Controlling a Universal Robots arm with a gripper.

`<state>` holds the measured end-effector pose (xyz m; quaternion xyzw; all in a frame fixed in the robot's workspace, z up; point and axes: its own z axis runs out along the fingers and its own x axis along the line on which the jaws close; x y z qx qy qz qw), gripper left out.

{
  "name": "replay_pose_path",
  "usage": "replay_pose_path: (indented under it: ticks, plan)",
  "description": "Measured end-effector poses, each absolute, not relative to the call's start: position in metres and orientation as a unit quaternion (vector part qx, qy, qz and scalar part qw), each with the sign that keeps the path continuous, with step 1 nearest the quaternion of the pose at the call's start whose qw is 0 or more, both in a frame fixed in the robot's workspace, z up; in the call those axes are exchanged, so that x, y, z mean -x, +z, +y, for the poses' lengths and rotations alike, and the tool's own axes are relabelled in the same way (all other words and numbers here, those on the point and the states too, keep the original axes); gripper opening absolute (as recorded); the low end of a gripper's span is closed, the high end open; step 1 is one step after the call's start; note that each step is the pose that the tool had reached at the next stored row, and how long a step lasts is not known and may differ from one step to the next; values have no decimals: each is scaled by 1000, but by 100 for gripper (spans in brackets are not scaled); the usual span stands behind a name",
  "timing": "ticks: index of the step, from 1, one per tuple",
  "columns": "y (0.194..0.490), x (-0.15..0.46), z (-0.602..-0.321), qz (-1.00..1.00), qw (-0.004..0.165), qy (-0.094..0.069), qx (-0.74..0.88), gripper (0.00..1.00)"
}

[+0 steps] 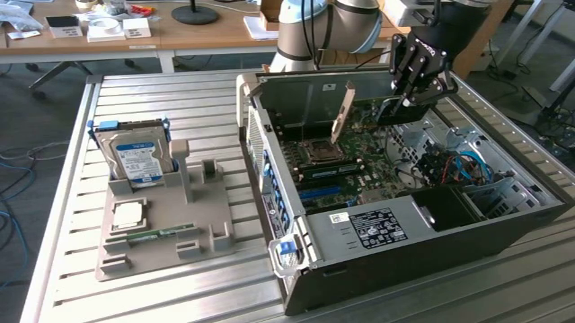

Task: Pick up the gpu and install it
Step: 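Insert the gpu into the slot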

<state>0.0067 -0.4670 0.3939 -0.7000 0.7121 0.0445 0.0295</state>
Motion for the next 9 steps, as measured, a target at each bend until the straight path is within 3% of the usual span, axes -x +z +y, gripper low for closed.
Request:
replay_pose_path:
  ticks: [9]
  plan:
    - [393,-6,-474,712,29,45,700,27]
